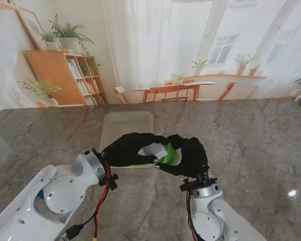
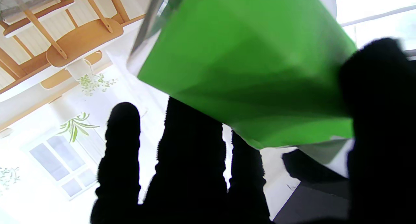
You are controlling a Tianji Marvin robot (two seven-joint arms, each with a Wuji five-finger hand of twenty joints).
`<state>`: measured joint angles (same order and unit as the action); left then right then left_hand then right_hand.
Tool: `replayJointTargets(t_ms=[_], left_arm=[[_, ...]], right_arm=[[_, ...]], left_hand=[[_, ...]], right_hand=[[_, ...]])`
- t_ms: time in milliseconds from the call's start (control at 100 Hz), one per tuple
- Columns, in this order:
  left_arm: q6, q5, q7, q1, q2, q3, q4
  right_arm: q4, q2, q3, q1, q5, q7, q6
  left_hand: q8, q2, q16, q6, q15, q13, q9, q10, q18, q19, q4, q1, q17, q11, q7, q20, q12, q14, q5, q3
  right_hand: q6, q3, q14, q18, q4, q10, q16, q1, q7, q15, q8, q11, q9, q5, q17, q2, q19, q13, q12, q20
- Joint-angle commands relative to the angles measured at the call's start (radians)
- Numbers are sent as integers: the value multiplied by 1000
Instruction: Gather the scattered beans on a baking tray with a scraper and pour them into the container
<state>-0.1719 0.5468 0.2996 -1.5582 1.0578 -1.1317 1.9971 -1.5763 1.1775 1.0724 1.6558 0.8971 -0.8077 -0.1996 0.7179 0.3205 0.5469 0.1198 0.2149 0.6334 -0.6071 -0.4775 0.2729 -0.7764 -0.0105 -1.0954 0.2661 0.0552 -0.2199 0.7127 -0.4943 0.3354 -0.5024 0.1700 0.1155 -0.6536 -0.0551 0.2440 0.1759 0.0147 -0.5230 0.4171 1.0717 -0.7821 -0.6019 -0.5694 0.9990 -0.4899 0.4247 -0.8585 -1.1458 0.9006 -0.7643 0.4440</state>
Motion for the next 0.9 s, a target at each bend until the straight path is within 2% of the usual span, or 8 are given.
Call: replayJointTargets(t_ms=[0,170,310,510,580,720,830,890], left_arm=[[-25,31,24,8,-19,2,-3],[-89,84,91,28,-37,-15,12],[-120,133,90,41,-39,-17,9],[-157,267,-36,28,-22,-20,-7],[-160,299,-44,15,-22,-31,3],[-153,292,-73,-12,-17,-51,13],[-105,280,-127,-46,-5,-57,25],[-44,256,-160,-64,4,-51,33]], right_arm=[[-12,10,2,-6,-11,12,-13],[-11,12,8,-4,-26,20,-31],[-11,13,10,-2,-33,26,-37],[-11,12,10,-3,-34,31,-38],[-11,12,11,-2,-34,31,-36],[-11,12,11,-2,-32,30,-32],[-11,12,10,-2,-31,30,-28],[-12,12,9,-3,-29,29,-26]], left_hand=[[78,-58,-74,-131,-36,-7,-101,430,-77,53,-11,-194,-32,101,-159,-35,36,-247,-90,371],[187,-19,-185,-276,-75,-35,-105,497,-81,123,-35,-196,-66,81,-424,-89,83,-285,-155,511],[29,-39,-254,-324,-102,-104,-56,498,-80,200,-24,-196,-113,47,-466,-147,143,-279,-145,485],[-309,-48,-278,-155,-112,-291,230,371,-43,263,-28,-160,-212,-15,56,-227,232,-188,137,165],[-304,-88,-289,-62,-118,-373,331,314,-33,299,-25,-67,-258,-27,166,-247,253,-148,248,-6],[-304,-148,-288,4,-124,-481,453,252,-25,366,-26,105,-323,-35,206,-265,254,-108,360,-161],[-305,-271,-281,44,-118,-506,459,233,11,388,-28,260,-335,-30,210,-256,249,-70,373,-204],[-289,-322,-251,62,-105,-481,420,229,48,382,-26,308,-321,-18,191,-188,228,-53,364,-203]], right_hand=[[295,-367,-86,-24,-74,127,0,170,150,0,-34,-93,76,-61,-2,220,-6,11,-29,0],[312,-381,-93,-26,-69,136,-2,158,146,11,-36,-85,86,-67,6,212,1,21,-33,-1],[312,-389,-92,-26,-66,135,-5,156,144,15,-38,-81,91,-72,7,205,4,26,-38,0],[302,-393,-88,-23,-63,131,-11,157,146,17,-41,-76,92,-75,10,204,8,26,-43,2],[302,-393,-87,-22,-63,130,-12,159,144,17,-40,-76,92,-73,11,204,9,25,-45,3],[300,-392,-85,-22,-63,127,-14,160,145,16,-41,-74,90,-72,11,206,10,24,-46,4],[295,-390,-82,-18,-64,125,-15,165,146,15,-41,-74,90,-71,9,207,12,21,-47,4],[292,-388,-81,-16,-64,123,-15,166,146,14,-41,-75,89,-70,9,208,13,21,-48,5]])
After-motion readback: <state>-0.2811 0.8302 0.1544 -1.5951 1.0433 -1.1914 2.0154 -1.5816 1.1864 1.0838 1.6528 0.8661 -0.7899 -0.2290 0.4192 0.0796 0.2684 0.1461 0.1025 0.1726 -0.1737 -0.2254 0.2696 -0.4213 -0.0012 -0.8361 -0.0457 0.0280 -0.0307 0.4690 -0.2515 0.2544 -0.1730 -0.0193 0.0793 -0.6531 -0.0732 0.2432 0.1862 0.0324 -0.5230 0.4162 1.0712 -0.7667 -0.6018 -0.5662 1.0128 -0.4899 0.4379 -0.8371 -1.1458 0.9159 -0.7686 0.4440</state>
